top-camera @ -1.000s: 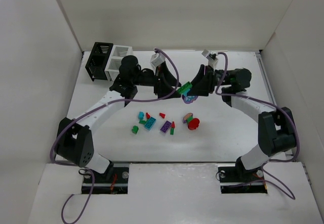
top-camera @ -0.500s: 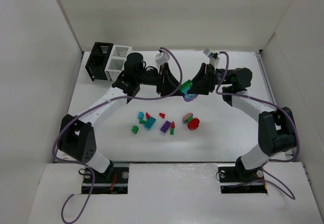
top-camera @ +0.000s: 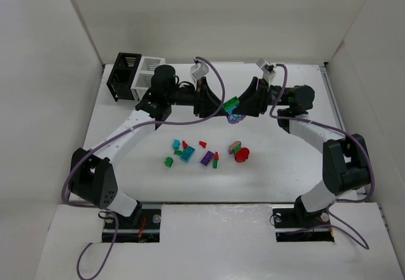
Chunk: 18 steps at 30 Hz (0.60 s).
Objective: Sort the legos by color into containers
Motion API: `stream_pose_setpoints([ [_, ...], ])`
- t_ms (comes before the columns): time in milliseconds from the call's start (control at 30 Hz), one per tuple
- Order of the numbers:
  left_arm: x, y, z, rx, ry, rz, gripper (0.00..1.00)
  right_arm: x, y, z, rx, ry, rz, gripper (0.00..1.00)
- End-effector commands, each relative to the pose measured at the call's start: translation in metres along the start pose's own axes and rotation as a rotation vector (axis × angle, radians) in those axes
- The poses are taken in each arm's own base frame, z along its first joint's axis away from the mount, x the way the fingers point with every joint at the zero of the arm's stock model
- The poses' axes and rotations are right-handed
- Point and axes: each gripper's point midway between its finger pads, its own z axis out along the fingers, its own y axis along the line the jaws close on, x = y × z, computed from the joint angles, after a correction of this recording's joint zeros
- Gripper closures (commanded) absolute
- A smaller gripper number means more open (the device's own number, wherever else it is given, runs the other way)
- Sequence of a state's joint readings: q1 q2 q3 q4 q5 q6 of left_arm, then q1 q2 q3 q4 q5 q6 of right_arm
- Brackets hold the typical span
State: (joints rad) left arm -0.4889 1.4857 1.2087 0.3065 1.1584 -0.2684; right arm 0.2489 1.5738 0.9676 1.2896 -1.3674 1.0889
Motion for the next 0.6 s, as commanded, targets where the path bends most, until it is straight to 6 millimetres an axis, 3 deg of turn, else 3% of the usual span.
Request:
stream_pose_setpoints([
  [0, -0.046, 0.016, -0.034, -0.169, -0.109, 0.141, 0.90, -0.002, 0.025, -0.009, -0.046, 0.038, -0.215, 1.00],
  [200, -0.049, 0.025, -0.043, -0.226, -0.120, 0.147, 0.92, 0.002, 0.026, -0.009, -0.045, 0.038, -0.222, 1.00],
  [267, -0.051, 0.030, -0.047, -0.256, -0.134, 0.118, 1.00, 0.002, 0.026, -0.009, -0.045, 0.038, -0.222, 1.00],
  [400, -0.055, 0.034, -0.054, -0.278, -0.140, 0.111, 1.00, 0.003, 0.025, -0.009, -0.043, 0.039, -0.207, 1.00],
  [467, -0.061, 0.053, -0.066, -0.383, -0.167, 0.089, 1.00, 0.004, 0.023, -0.012, -0.033, 0.036, -0.199, 1.00],
  [567, -0.070, 0.097, -0.114, -0.663, -0.254, -0.019, 0.98, 0.002, 0.015, -0.022, 0.006, 0.017, -0.188, 1.00],
])
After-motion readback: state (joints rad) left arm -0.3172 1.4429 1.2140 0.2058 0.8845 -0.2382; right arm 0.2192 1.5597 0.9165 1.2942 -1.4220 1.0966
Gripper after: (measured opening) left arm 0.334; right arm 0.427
